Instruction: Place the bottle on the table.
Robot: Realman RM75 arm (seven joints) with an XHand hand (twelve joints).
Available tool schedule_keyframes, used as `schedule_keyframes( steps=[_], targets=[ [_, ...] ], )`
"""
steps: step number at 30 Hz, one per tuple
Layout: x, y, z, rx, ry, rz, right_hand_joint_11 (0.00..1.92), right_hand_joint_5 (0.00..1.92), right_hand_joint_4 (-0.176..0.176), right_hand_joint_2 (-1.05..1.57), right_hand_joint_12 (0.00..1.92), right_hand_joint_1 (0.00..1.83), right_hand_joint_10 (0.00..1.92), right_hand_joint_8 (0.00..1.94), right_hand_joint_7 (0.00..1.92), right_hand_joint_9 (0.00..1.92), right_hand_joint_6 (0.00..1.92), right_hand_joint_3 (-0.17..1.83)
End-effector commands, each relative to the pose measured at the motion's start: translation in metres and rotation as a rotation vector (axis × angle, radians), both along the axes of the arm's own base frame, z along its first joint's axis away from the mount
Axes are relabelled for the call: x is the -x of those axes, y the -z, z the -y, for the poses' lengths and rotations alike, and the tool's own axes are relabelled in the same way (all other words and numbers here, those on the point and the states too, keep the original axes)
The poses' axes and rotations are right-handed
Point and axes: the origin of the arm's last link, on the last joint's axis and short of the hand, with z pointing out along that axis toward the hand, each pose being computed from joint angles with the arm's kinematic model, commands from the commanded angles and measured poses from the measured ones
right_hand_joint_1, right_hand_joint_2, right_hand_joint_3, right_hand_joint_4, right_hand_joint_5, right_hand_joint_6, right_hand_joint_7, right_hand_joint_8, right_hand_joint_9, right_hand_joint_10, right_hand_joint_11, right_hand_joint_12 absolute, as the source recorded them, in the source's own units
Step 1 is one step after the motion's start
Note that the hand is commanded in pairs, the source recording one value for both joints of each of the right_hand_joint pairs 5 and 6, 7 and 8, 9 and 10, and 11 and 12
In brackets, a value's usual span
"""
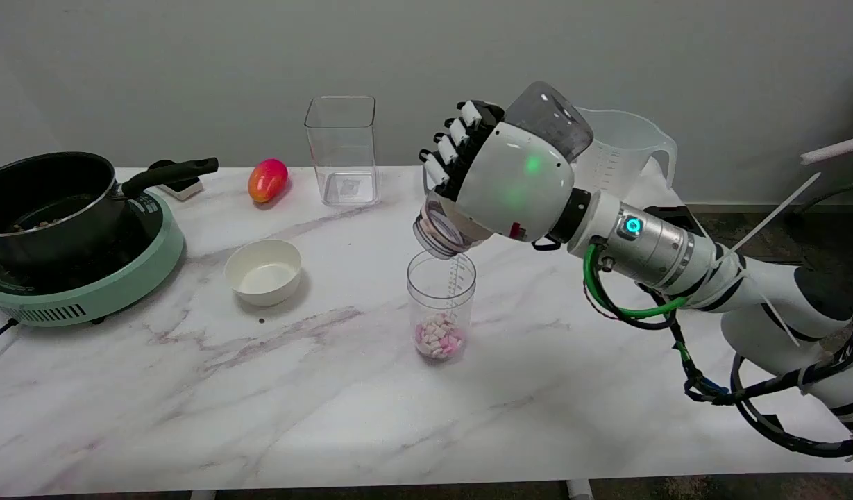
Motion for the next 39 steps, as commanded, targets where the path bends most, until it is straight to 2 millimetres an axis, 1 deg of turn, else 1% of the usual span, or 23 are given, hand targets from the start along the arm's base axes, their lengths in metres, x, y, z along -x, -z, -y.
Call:
schedule_keyframes(
  steps=[1,4,5,9,11,12,14,15,17,18,20,21,23,24,26,27,29,30,34,35,37,39],
  targets=[
    [-0.001,-0.006,0.0,0.018,0.018,0.052,1.34,1.92,0.0,1.47,1.34,1.22,1.59,1.88,1.88,1.59,1.92,0.42],
    [-0.008,-0.021,0.0,0.048,0.05,0.261,1.33,1.92,0.0,1.47,1.33,1.22,1.59,1.88,1.88,1.59,1.92,0.43],
    [-0.012,-0.027,-0.001,0.053,0.052,0.361,1.33,1.92,0.0,1.46,1.33,1.23,1.59,1.87,1.87,1.59,1.92,0.43],
    [-0.025,-0.052,-0.003,0.078,0.026,0.646,1.32,1.92,0.0,1.41,1.32,1.26,1.57,1.86,1.86,1.57,1.92,0.43],
    [-0.031,-0.076,-0.004,0.129,-0.002,0.861,1.31,1.92,0.0,1.36,1.31,1.29,1.55,1.84,1.84,1.55,1.92,0.43],
    [-0.031,-0.082,-0.004,0.144,-0.011,0.906,1.31,1.92,0.0,1.35,1.31,1.3,1.55,1.83,1.83,1.55,1.92,0.43],
    [-0.029,-0.103,-0.005,0.174,-0.038,1.041,1.31,1.92,0.0,1.35,1.31,1.3,1.55,1.83,1.83,1.55,1.92,0.42],
    [-0.028,-0.109,-0.005,0.174,-0.042,1.074,1.32,1.92,0.0,1.35,1.32,1.3,1.54,1.83,1.83,1.54,1.92,0.41],
    [-0.016,-0.131,-0.003,0.176,-0.021,1.211,1.29,1.92,0.0,1.27,1.29,1.33,1.5,1.8,1.8,1.5,1.92,0.43],
    [-0.014,-0.135,-0.003,0.168,-0.014,1.251,1.29,1.92,0.0,1.26,1.29,1.33,1.5,1.8,1.8,1.5,1.92,0.43],
    [0.002,-0.155,-0.001,0.164,0.041,1.404,1.28,1.92,0.0,1.23,1.28,1.34,1.48,1.79,1.79,1.48,1.92,0.44],
    [0.007,-0.16,0.0,0.161,0.057,1.447,1.27,1.92,0.0,1.21,1.27,1.35,1.47,1.79,1.79,1.47,1.92,0.45],
    [0.025,-0.175,0.002,0.152,0.115,1.578,1.27,1.92,0.0,1.18,1.27,1.36,1.47,1.78,1.78,1.47,1.92,0.46],
    [0.03,-0.178,0.002,0.153,0.125,1.603,1.26,1.92,0.0,1.17,1.26,1.36,1.46,1.77,1.77,1.46,1.92,0.46],
    [0.048,-0.189,0.003,0.169,0.172,1.685,1.26,1.92,0.0,1.15,1.26,1.37,1.45,1.77,1.77,1.45,1.92,0.47],
    [0.053,-0.191,0.004,0.169,0.186,1.71,1.25,1.92,0.0,1.15,1.25,1.37,1.45,1.77,1.77,1.45,1.92,0.47],
    [0.072,-0.199,0.006,0.174,0.235,1.803,1.25,1.92,0.0,1.13,1.25,1.37,1.45,1.77,1.77,1.45,1.92,0.47],
    [0.079,-0.197,0.008,0.135,0.27,1.869,1.25,1.92,0.0,1.13,1.25,1.37,1.44,1.77,1.77,1.44,1.92,0.48],
    [0.115,-0.203,0.012,0.048,0.399,2.082,1.24,1.92,0.0,1.11,1.24,1.36,1.44,1.77,1.77,1.44,1.92,0.5],
    [0.12,-0.203,0.013,0.03,0.42,2.117,1.24,1.92,0.0,1.12,1.24,1.35,1.44,1.78,1.78,1.44,1.92,0.51],
    [0.138,-0.203,0.02,-0.019,0.495,2.214,1.24,1.92,0.0,1.13,1.24,1.35,1.44,1.78,1.78,1.44,1.92,0.51],
    [0.145,-0.201,0.027,-0.074,0.547,2.27,1.24,1.92,0.0,1.14,1.24,1.34,1.45,1.78,1.78,1.45,1.92,0.5]
  ],
)
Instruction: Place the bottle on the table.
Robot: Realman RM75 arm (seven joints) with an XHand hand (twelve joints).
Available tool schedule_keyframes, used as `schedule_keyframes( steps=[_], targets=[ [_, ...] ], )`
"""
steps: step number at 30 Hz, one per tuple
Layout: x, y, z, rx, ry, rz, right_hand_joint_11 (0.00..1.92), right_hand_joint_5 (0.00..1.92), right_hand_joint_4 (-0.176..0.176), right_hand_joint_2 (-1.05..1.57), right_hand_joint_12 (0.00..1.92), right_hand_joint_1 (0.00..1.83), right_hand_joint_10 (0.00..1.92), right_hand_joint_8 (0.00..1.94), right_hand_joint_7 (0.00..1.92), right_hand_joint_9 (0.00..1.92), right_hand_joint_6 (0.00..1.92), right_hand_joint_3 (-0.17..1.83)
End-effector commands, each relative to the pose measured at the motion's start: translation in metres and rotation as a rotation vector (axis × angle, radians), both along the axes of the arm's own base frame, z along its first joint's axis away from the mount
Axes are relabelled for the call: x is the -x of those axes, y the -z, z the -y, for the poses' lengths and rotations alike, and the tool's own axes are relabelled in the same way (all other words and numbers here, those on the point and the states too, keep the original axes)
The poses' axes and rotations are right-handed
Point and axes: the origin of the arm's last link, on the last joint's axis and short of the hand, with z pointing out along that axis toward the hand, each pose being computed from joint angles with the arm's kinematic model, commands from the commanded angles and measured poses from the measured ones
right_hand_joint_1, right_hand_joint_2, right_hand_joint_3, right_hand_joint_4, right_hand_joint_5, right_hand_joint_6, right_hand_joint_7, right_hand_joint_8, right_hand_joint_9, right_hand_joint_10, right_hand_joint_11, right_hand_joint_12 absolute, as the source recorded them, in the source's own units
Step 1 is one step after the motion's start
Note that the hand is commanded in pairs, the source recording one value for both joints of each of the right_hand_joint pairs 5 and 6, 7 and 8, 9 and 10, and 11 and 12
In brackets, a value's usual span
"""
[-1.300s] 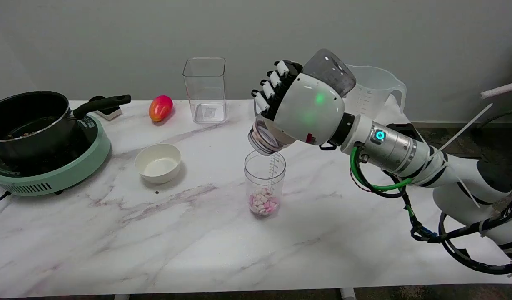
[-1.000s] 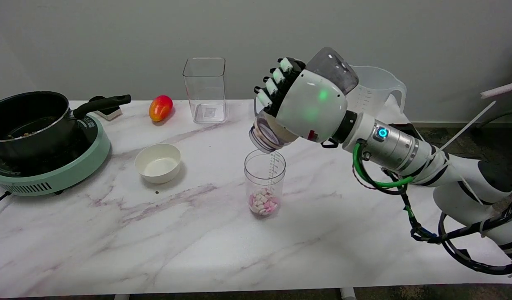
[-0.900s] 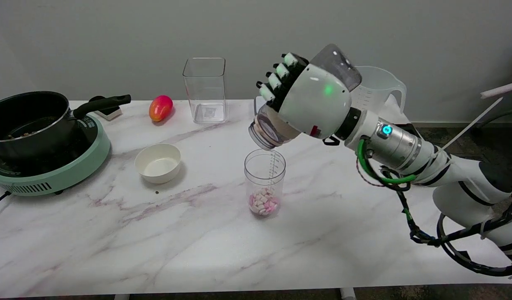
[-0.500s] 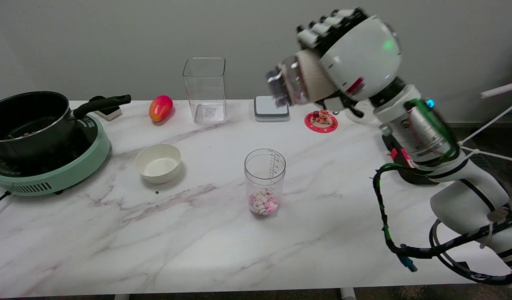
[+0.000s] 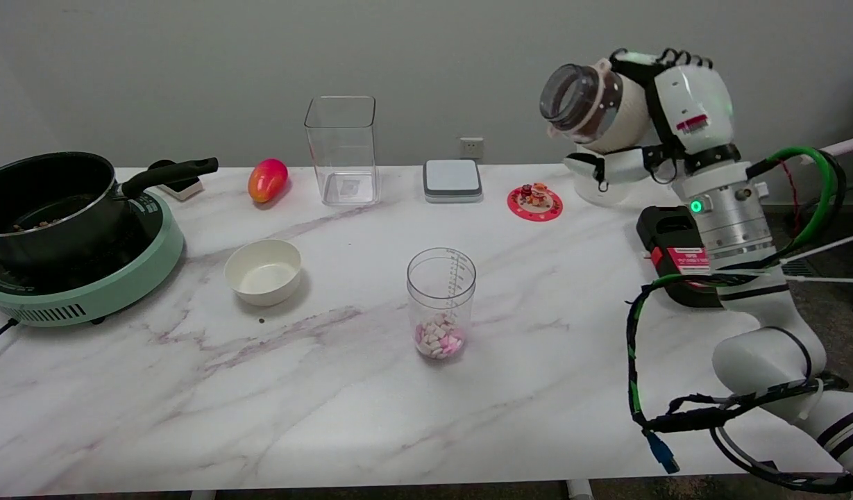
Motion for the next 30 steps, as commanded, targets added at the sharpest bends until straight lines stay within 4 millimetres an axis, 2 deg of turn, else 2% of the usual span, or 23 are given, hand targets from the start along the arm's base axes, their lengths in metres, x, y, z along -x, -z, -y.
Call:
schedule_keyframes(
  steps=[1,5,12,18,30],
  targets=[
    [0.135,-0.065,0.02,-0.195,0.176,0.968,1.25,1.92,0.0,1.15,1.25,1.34,1.45,1.78,1.78,1.45,1.92,0.5],
    [0.147,-0.057,0.033,-0.259,0.204,1.019,1.25,1.92,0.0,1.15,1.25,1.34,1.44,1.78,1.78,1.44,1.92,0.49],
    [0.161,-0.026,0.063,-0.355,0.187,1.069,1.25,1.92,0.0,1.14,1.25,1.34,1.43,1.76,1.76,1.43,1.92,0.49],
    [0.174,-0.009,0.076,-0.431,0.185,1.099,1.22,1.92,0.0,1.05,1.22,1.35,1.39,1.74,1.74,1.39,1.92,0.54],
    [0.171,0.028,0.092,-0.494,0.121,1.172,1.22,1.92,0.0,1.12,1.22,1.31,1.41,1.76,1.76,1.41,1.92,0.54]
  ],
)
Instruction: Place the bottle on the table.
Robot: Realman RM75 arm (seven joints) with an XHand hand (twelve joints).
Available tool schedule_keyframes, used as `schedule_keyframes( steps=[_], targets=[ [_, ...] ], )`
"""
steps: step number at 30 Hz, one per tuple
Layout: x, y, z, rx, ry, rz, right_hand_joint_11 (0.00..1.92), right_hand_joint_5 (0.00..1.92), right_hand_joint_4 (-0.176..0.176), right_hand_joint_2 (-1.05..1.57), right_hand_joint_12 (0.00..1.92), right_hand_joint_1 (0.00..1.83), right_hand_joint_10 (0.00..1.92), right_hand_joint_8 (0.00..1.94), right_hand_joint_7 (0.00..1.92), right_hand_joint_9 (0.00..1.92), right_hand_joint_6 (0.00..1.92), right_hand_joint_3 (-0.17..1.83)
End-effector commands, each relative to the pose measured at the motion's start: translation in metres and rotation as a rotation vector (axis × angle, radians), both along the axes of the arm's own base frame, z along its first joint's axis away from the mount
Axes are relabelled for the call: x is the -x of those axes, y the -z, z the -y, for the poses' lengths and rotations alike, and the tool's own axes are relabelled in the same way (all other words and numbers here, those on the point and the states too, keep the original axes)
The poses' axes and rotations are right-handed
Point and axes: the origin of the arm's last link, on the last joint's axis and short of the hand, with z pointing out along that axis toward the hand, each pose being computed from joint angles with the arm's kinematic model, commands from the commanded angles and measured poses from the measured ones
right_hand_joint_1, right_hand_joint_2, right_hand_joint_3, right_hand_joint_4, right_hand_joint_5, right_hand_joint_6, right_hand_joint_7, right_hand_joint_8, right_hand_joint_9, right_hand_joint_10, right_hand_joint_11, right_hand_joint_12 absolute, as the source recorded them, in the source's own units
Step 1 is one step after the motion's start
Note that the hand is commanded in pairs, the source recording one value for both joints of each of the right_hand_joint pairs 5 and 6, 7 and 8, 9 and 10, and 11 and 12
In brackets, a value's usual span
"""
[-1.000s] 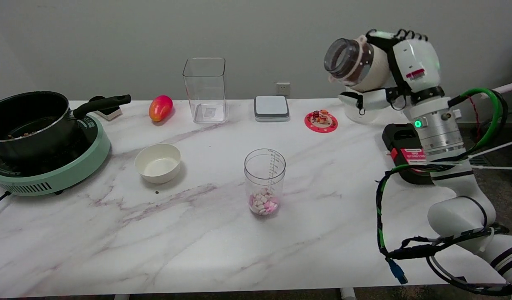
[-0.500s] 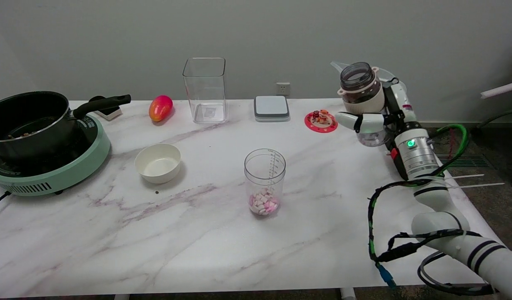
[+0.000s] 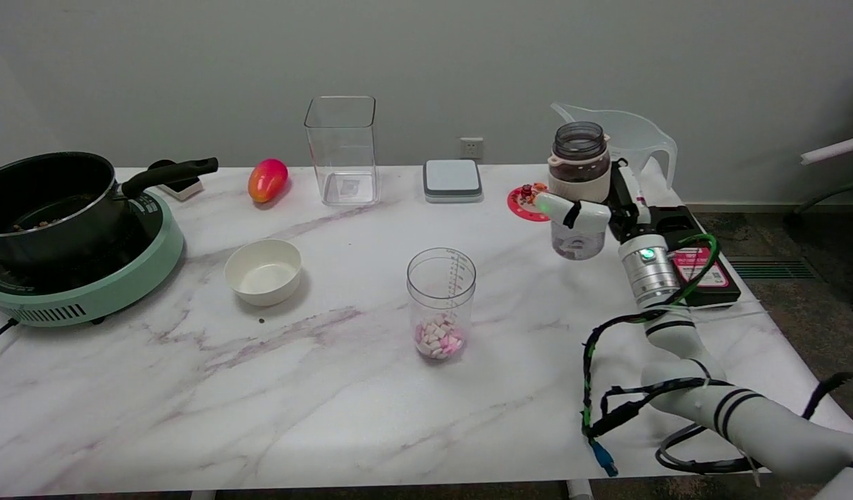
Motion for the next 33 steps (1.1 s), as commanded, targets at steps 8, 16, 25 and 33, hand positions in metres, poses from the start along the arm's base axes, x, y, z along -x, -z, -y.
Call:
schedule_keyframes(
  steps=[8,16,25,33],
  targets=[
    [0.021,0.059,0.032,-0.121,-0.066,0.187,1.21,1.92,0.0,1.1,1.21,1.31,1.4,1.75,1.75,1.4,1.92,0.55],
    [0.038,0.067,0.021,-0.11,-0.04,0.181,1.21,1.92,0.0,1.08,1.21,1.31,1.4,1.75,1.75,1.4,1.92,0.56],
    [0.049,0.055,0.008,0.072,0.035,-0.023,1.33,1.92,0.0,1.5,1.33,1.15,1.53,1.86,1.86,1.53,1.92,0.46],
    [0.049,0.043,0.004,0.096,0.039,-0.04,1.33,1.92,0.0,1.54,1.33,1.13,1.54,1.86,1.86,1.54,1.92,0.44]
  ],
)
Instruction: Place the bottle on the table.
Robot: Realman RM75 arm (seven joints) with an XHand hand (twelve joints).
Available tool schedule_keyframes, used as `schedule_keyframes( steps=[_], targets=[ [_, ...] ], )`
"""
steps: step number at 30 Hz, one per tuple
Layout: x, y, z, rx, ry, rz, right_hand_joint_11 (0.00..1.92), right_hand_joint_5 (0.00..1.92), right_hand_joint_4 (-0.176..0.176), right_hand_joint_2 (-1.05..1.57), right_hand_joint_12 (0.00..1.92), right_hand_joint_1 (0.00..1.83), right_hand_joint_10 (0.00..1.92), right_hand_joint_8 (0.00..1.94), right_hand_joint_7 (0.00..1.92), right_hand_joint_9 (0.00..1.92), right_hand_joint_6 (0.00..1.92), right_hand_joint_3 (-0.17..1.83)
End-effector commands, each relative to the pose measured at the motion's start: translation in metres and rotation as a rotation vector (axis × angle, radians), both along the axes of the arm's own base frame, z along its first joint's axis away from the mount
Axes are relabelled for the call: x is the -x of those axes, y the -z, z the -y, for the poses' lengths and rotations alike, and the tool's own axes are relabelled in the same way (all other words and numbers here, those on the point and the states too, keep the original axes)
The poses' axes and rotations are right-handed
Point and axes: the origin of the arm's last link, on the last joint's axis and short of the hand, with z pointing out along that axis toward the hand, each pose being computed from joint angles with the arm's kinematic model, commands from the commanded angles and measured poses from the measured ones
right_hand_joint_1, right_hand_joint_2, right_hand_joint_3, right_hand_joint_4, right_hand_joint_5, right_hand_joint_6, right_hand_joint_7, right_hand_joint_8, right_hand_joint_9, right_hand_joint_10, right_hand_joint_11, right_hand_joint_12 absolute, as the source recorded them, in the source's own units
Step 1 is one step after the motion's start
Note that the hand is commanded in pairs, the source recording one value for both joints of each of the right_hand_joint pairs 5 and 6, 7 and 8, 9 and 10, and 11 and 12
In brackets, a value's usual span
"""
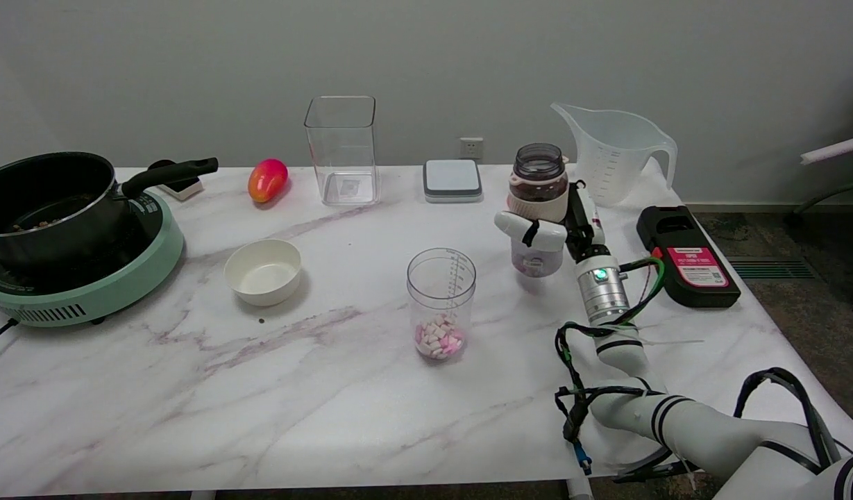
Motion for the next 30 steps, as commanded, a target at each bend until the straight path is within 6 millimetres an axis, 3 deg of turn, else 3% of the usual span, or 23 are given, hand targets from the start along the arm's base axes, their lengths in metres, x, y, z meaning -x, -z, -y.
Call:
schedule_keyframes(
  steps=[1,11,16,17,18,21,24,26,30],
  targets=[
    [0.0138,-0.0125,-0.0143,0.123,0.058,-0.115,1.33,1.92,0.0,1.55,1.33,1.12,1.54,1.86,1.86,1.54,1.92,0.44],
    [0.0143,-0.0142,-0.017,0.122,0.057,-0.112,1.32,1.92,0.0,1.55,1.32,1.05,1.51,1.83,1.83,1.51,1.92,0.44],
    [0.014,-0.014,-0.0172,0.118,0.055,-0.114,1.23,1.89,0.0,1.4,1.23,1.02,1.4,1.7,1.7,1.4,1.89,0.49],
    [0.0138,-0.0136,-0.0174,0.117,0.053,-0.113,1.2,1.75,0.0,1.26,1.2,1.05,1.36,1.65,1.65,1.36,1.75,0.54],
    [0.0144,-0.0134,-0.0181,0.116,0.054,-0.112,1.12,1.47,0.0,0.97,1.12,1.11,1.3,1.55,1.55,1.3,1.47,0.69],
    [0.0141,-0.0128,-0.0181,0.114,0.052,-0.11,0.82,1.04,0.0,0.39,0.82,1.15,1.07,1.24,1.24,1.07,1.04,0.95],
    [0.0151,-0.0125,-0.019,0.11,0.052,-0.101,0.68,0.82,0.0,0.05,0.68,1.14,0.77,0.91,0.91,0.77,0.82,1.04],
    [0.0147,-0.012,-0.0189,0.108,0.049,-0.101,0.63,0.69,0.0,-0.05,0.63,1.12,0.69,0.75,0.75,0.69,0.69,0.98],
    [0.0147,-0.0127,-0.02,0.106,0.047,-0.098,0.59,0.54,0.0,-0.12,0.59,1.1,0.62,0.68,0.68,0.62,0.54,0.96]
  ],
)
